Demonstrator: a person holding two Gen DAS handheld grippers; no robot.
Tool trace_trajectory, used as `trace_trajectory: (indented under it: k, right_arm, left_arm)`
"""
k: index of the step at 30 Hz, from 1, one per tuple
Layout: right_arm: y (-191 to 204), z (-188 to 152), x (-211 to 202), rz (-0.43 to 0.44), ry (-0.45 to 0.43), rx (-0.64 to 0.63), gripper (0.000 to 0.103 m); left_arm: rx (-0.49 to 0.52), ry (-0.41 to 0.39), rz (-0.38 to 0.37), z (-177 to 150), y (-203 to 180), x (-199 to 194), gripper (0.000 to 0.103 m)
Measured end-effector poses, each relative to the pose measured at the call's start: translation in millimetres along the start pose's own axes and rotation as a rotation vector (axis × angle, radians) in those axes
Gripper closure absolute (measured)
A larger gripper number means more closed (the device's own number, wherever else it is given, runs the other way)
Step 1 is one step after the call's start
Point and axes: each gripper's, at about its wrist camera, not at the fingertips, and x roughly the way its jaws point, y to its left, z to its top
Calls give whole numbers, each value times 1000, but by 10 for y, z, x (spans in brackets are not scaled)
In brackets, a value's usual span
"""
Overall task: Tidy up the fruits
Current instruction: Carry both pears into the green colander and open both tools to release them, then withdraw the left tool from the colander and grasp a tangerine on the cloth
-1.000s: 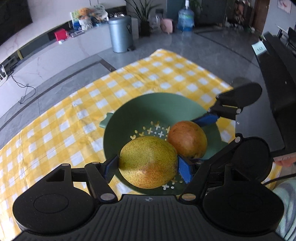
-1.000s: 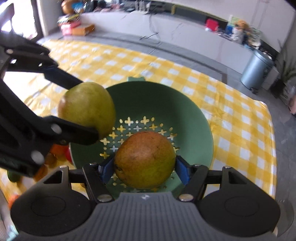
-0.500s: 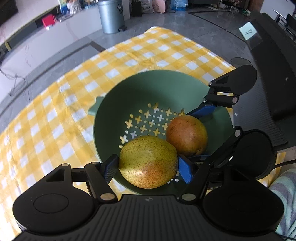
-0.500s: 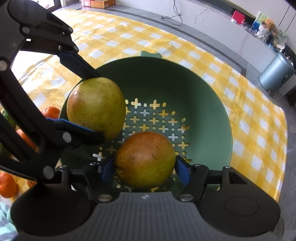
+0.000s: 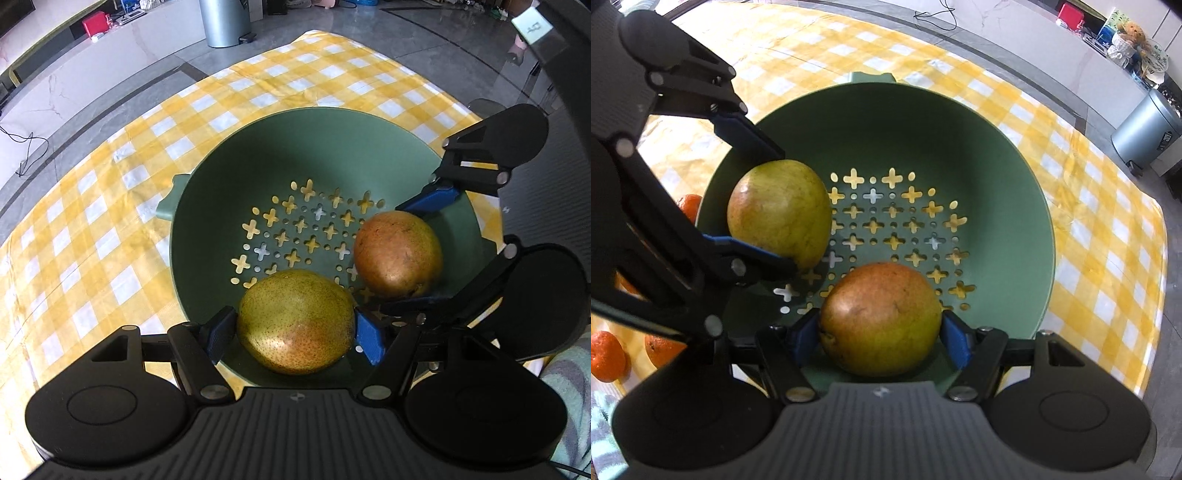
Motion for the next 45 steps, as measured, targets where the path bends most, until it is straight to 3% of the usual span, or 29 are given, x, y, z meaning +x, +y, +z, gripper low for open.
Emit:
trace_trajectory:
  k: [10,20,23,33,39,45]
  right_arm:
    - [-79,-22,-228,-6,-31,22,29]
    - [76,-176,-656,-29,-156,101,25]
    - [181,-284,-825,-31,-210,141,25]
    - [641,-749,-1053,-16,-344,391,25]
    - [975,-1102,-1059,-50,-419,526,25]
    - [1285,-1394,-1013,-42,-486,551,25]
  left_arm:
    - [-26,-17,6,43,-28,-80,19]
    - [-12,-139,68,-202,-160,-685,20]
    - [-24,-178,97,-348,-231,-900,20]
    - [-153,-312,81,-1048,-307,-1504,20]
    - [-210,-361,63,-1519,-346,-1607,22]
    - [-223,-364,42,-1868,-460,-1520,22]
